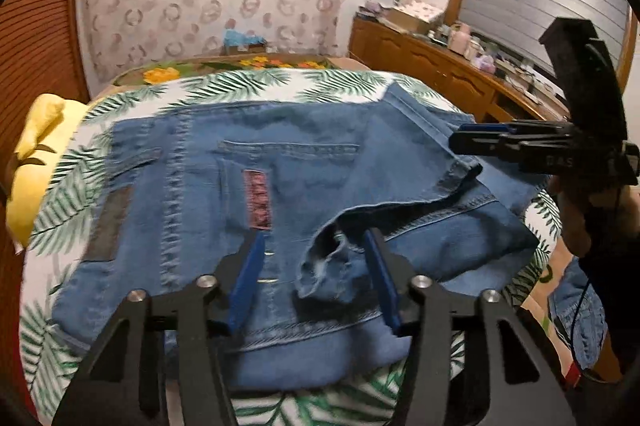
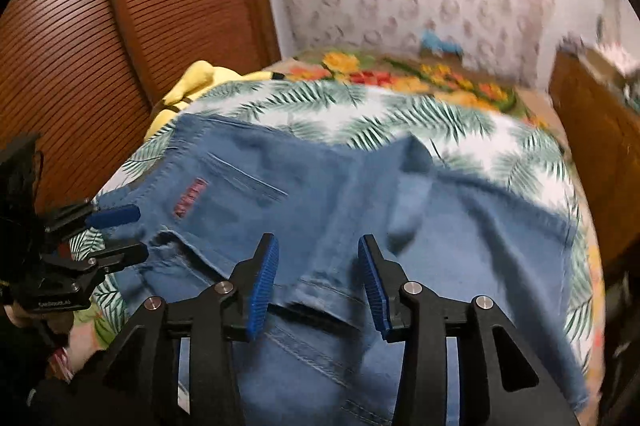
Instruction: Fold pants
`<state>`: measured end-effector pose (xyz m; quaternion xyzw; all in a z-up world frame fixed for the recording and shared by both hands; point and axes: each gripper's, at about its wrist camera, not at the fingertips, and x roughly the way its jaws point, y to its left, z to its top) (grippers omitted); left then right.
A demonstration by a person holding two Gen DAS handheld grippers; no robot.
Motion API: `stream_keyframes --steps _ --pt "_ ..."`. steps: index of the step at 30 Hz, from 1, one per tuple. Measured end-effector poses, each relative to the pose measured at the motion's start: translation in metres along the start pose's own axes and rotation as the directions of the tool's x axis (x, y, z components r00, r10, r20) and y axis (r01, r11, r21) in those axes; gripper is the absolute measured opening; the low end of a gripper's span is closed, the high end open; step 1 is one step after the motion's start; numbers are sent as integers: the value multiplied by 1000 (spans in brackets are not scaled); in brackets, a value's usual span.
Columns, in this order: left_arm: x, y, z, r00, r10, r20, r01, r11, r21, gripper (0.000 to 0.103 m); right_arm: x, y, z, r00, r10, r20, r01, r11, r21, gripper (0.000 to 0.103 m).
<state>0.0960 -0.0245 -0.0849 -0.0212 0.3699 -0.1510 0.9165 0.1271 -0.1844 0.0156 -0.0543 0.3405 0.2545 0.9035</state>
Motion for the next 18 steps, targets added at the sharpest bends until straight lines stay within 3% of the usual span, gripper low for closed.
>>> stream_keyframes --steps 4,7,13,16,18 --pt "15 -8 0 999 -7 -36 8 1000 30 47 8 -2 1 999 29 -31 -28 999 38 43" --pt "27 -11 2 998 30 -46 -28 998 54 44 23 -1 2 998 13 -61 -11 999 37 43" --pt "30 -18 1 999 10 -51 -6 996 87 24 37 0 6 996 14 -92 -11 999 35 43" --pt "22 -25 -1 1000 2 -25 0 993 118 14 38 1 7 995 65 -78 -63 998 29 43" --pt "16 -31 0 1000 -9 -6 10 991 137 12 39 7 10 992 104 -70 -104 995 12 27"
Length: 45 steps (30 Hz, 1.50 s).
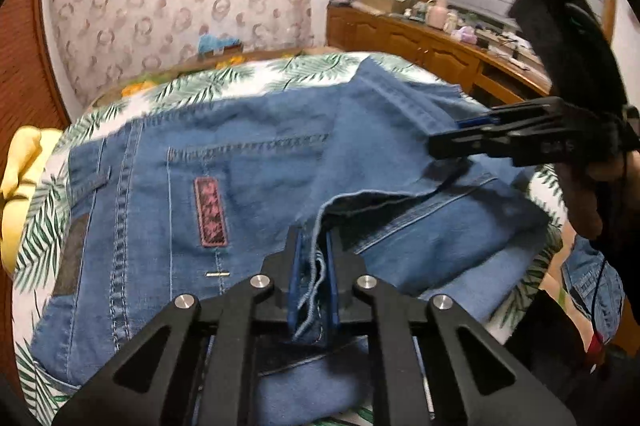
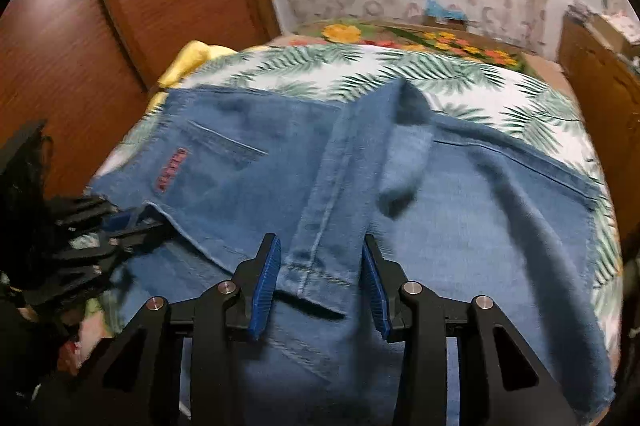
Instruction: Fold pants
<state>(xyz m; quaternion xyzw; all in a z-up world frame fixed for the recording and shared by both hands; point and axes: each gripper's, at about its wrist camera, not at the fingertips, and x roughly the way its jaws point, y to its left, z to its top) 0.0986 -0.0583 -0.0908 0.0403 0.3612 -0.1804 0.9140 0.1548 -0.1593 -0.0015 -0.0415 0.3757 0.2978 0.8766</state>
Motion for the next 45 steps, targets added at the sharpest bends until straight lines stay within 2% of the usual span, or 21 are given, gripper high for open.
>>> stream_keyframes --steps 1,2,3,10,12,15,20,27,31,36,39,45 --pt "-3 -1 0 1000 -4 7 4 1000 4 11 -1 1 -1 1000 -8 2 8 1000 -13 22" --pt "-7 -2 2 1000 -9 14 9 1000 5 10 -3 1 0 1000 -9 7 10 1000 -24 12" --pt "-11 -4 3 1000 -11 23 11 1000 5 9 -4 4 2 1000 5 18 -4 1000 -28 11" --pt "-48 6 11 994 -11 108 14 999 -34 8 -32 19 24 989 41 139 -33 997 -65 8" --pt "-66 8 13 988 -10 153 19 998 -53 8 -41 28 35 984 55 171 -40 995 -91 8" --pt "-87 15 18 980 20 197 -8 998 -62 8 -52 43 50 973 85 216 -58 990 -130 8" --pt "-107 38 17 973 78 215 -60 994 -88 8 -50 61 63 960 135 246 -97 982 -162 8" --pt "-114 62 -9 976 118 183 -92 986 -142 8 -8 69 83 959 196 203 -156 968 -198 8" --pt "-114 75 -18 976 136 168 -107 980 -171 8 12 75 101 963 206 173 -164 959 -230 8" --pt "-114 90 -21 972 163 167 -130 973 -191 8 20 84 121 969 195 153 -150 952 -265 8" --pt "-108 102 -22 975 172 139 -141 968 -207 8 29 92 130 974 174 143 -128 951 -281 8" --pt "-100 112 -31 975 196 105 -167 957 -235 8 48 100 135 985 138 101 -106 955 -278 8"
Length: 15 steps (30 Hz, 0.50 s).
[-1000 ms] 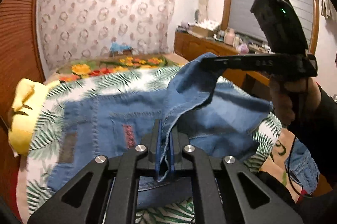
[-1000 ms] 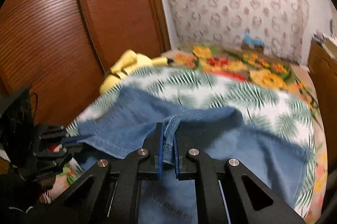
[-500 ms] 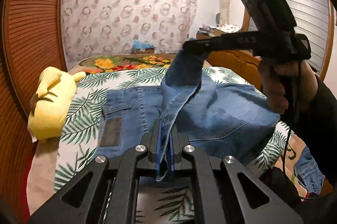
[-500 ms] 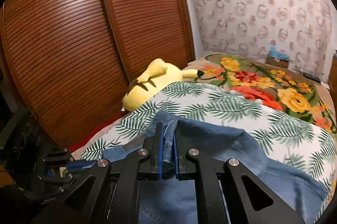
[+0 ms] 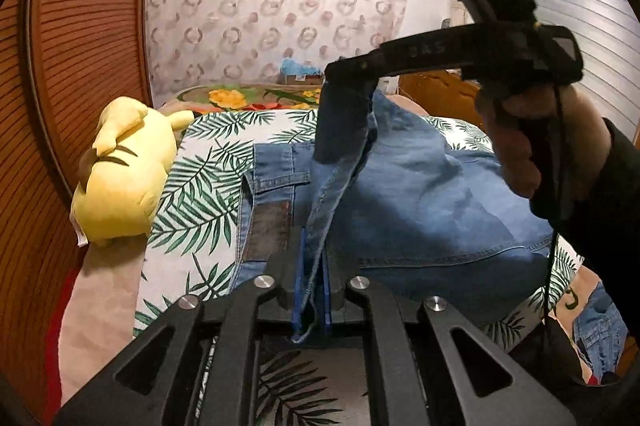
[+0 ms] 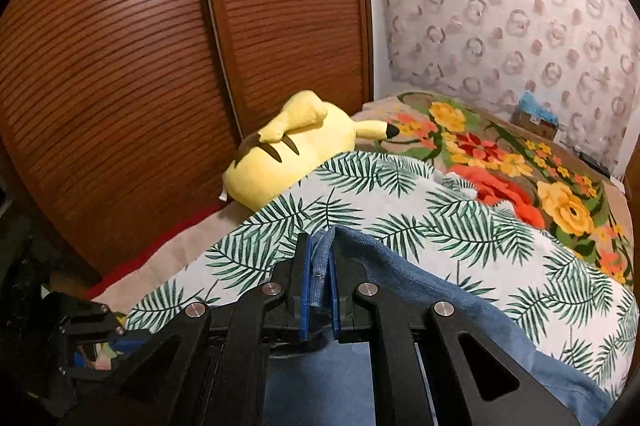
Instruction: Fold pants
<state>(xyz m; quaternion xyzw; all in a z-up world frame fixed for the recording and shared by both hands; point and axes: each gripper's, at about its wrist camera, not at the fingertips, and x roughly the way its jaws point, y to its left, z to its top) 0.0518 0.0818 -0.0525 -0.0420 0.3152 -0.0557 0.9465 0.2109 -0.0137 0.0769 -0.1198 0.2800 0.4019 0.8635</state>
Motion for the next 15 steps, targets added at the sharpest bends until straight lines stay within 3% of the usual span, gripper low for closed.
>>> stream_keyframes --steps 7,9,13,15 --pt "13 7 -8 999 16 -48 -17 1000 -19 12 14 1 8 1000 -3 -19 3 1000 18 8" --pt "16 9 -10 997 40 -63 -41 999 -13 27 16 3 7 1000 13 -17 -12 999 35 8" --pt "21 14 -14 996 41 -79 -44 999 -31 44 20 6 3 1000 2 -13 -2 999 44 10" --pt "23 16 -15 996 40 -83 -43 998 -41 50 17 6 3 1000 1 11 -2 999 43 18"
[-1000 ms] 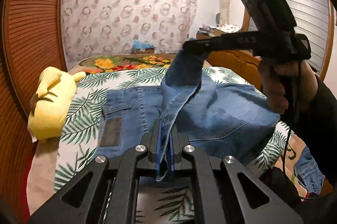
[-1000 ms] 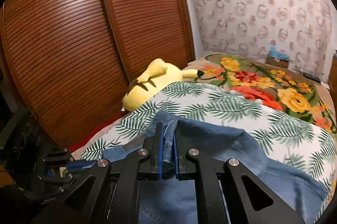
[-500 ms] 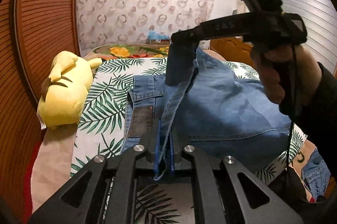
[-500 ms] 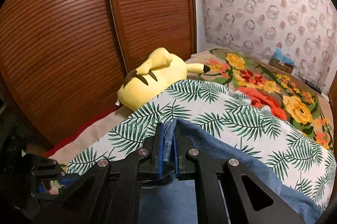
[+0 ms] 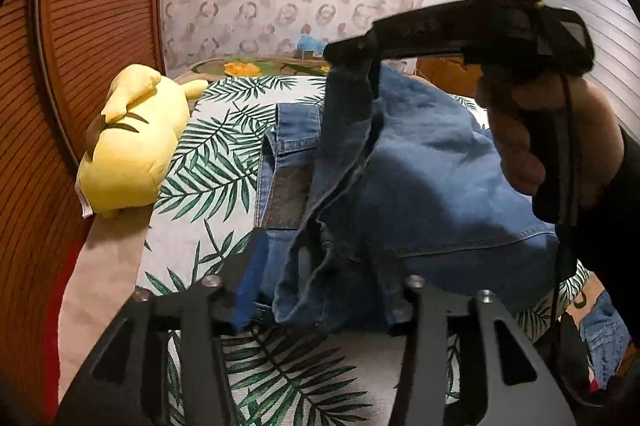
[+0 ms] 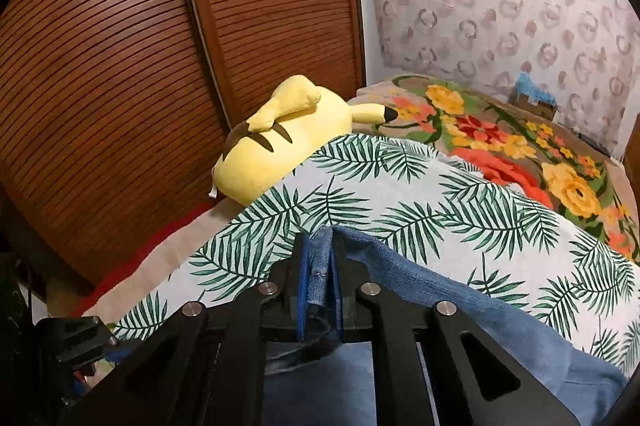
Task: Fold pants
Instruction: 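Open both tools to release the folded jeans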
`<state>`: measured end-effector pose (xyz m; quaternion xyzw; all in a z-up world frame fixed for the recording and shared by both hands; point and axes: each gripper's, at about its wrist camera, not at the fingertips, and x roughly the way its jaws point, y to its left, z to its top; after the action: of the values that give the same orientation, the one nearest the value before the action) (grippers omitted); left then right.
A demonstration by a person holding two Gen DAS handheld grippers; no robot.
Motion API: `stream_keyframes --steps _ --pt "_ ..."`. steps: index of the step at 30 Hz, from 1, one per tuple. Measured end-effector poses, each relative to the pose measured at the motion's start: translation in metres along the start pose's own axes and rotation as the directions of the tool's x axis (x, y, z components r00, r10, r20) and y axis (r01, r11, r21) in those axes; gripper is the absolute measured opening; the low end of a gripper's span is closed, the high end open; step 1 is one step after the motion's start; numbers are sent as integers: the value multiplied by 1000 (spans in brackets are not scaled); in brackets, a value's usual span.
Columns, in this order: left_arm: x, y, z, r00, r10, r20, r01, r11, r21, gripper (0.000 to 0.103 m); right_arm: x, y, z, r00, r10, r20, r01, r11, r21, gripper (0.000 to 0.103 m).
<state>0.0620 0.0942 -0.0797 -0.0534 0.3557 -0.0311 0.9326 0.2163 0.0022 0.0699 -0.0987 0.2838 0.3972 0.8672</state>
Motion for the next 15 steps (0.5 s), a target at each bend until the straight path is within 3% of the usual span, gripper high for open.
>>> stream_keyframes --steps 5,10,15 --pt "5 4 -2 1000 20 -3 -20 1000 -17 50 -26 -4 6 996 -10 94 7 1000 23 39" --pt "7 16 -4 999 39 -13 -40 998 -57 50 -55 -5 -1 994 -51 102 52 999 -8 40" --pt "3 18 -4 999 45 -3 -45 997 -56 50 -87 -20 -31 992 -84 90 86 996 -22 40"
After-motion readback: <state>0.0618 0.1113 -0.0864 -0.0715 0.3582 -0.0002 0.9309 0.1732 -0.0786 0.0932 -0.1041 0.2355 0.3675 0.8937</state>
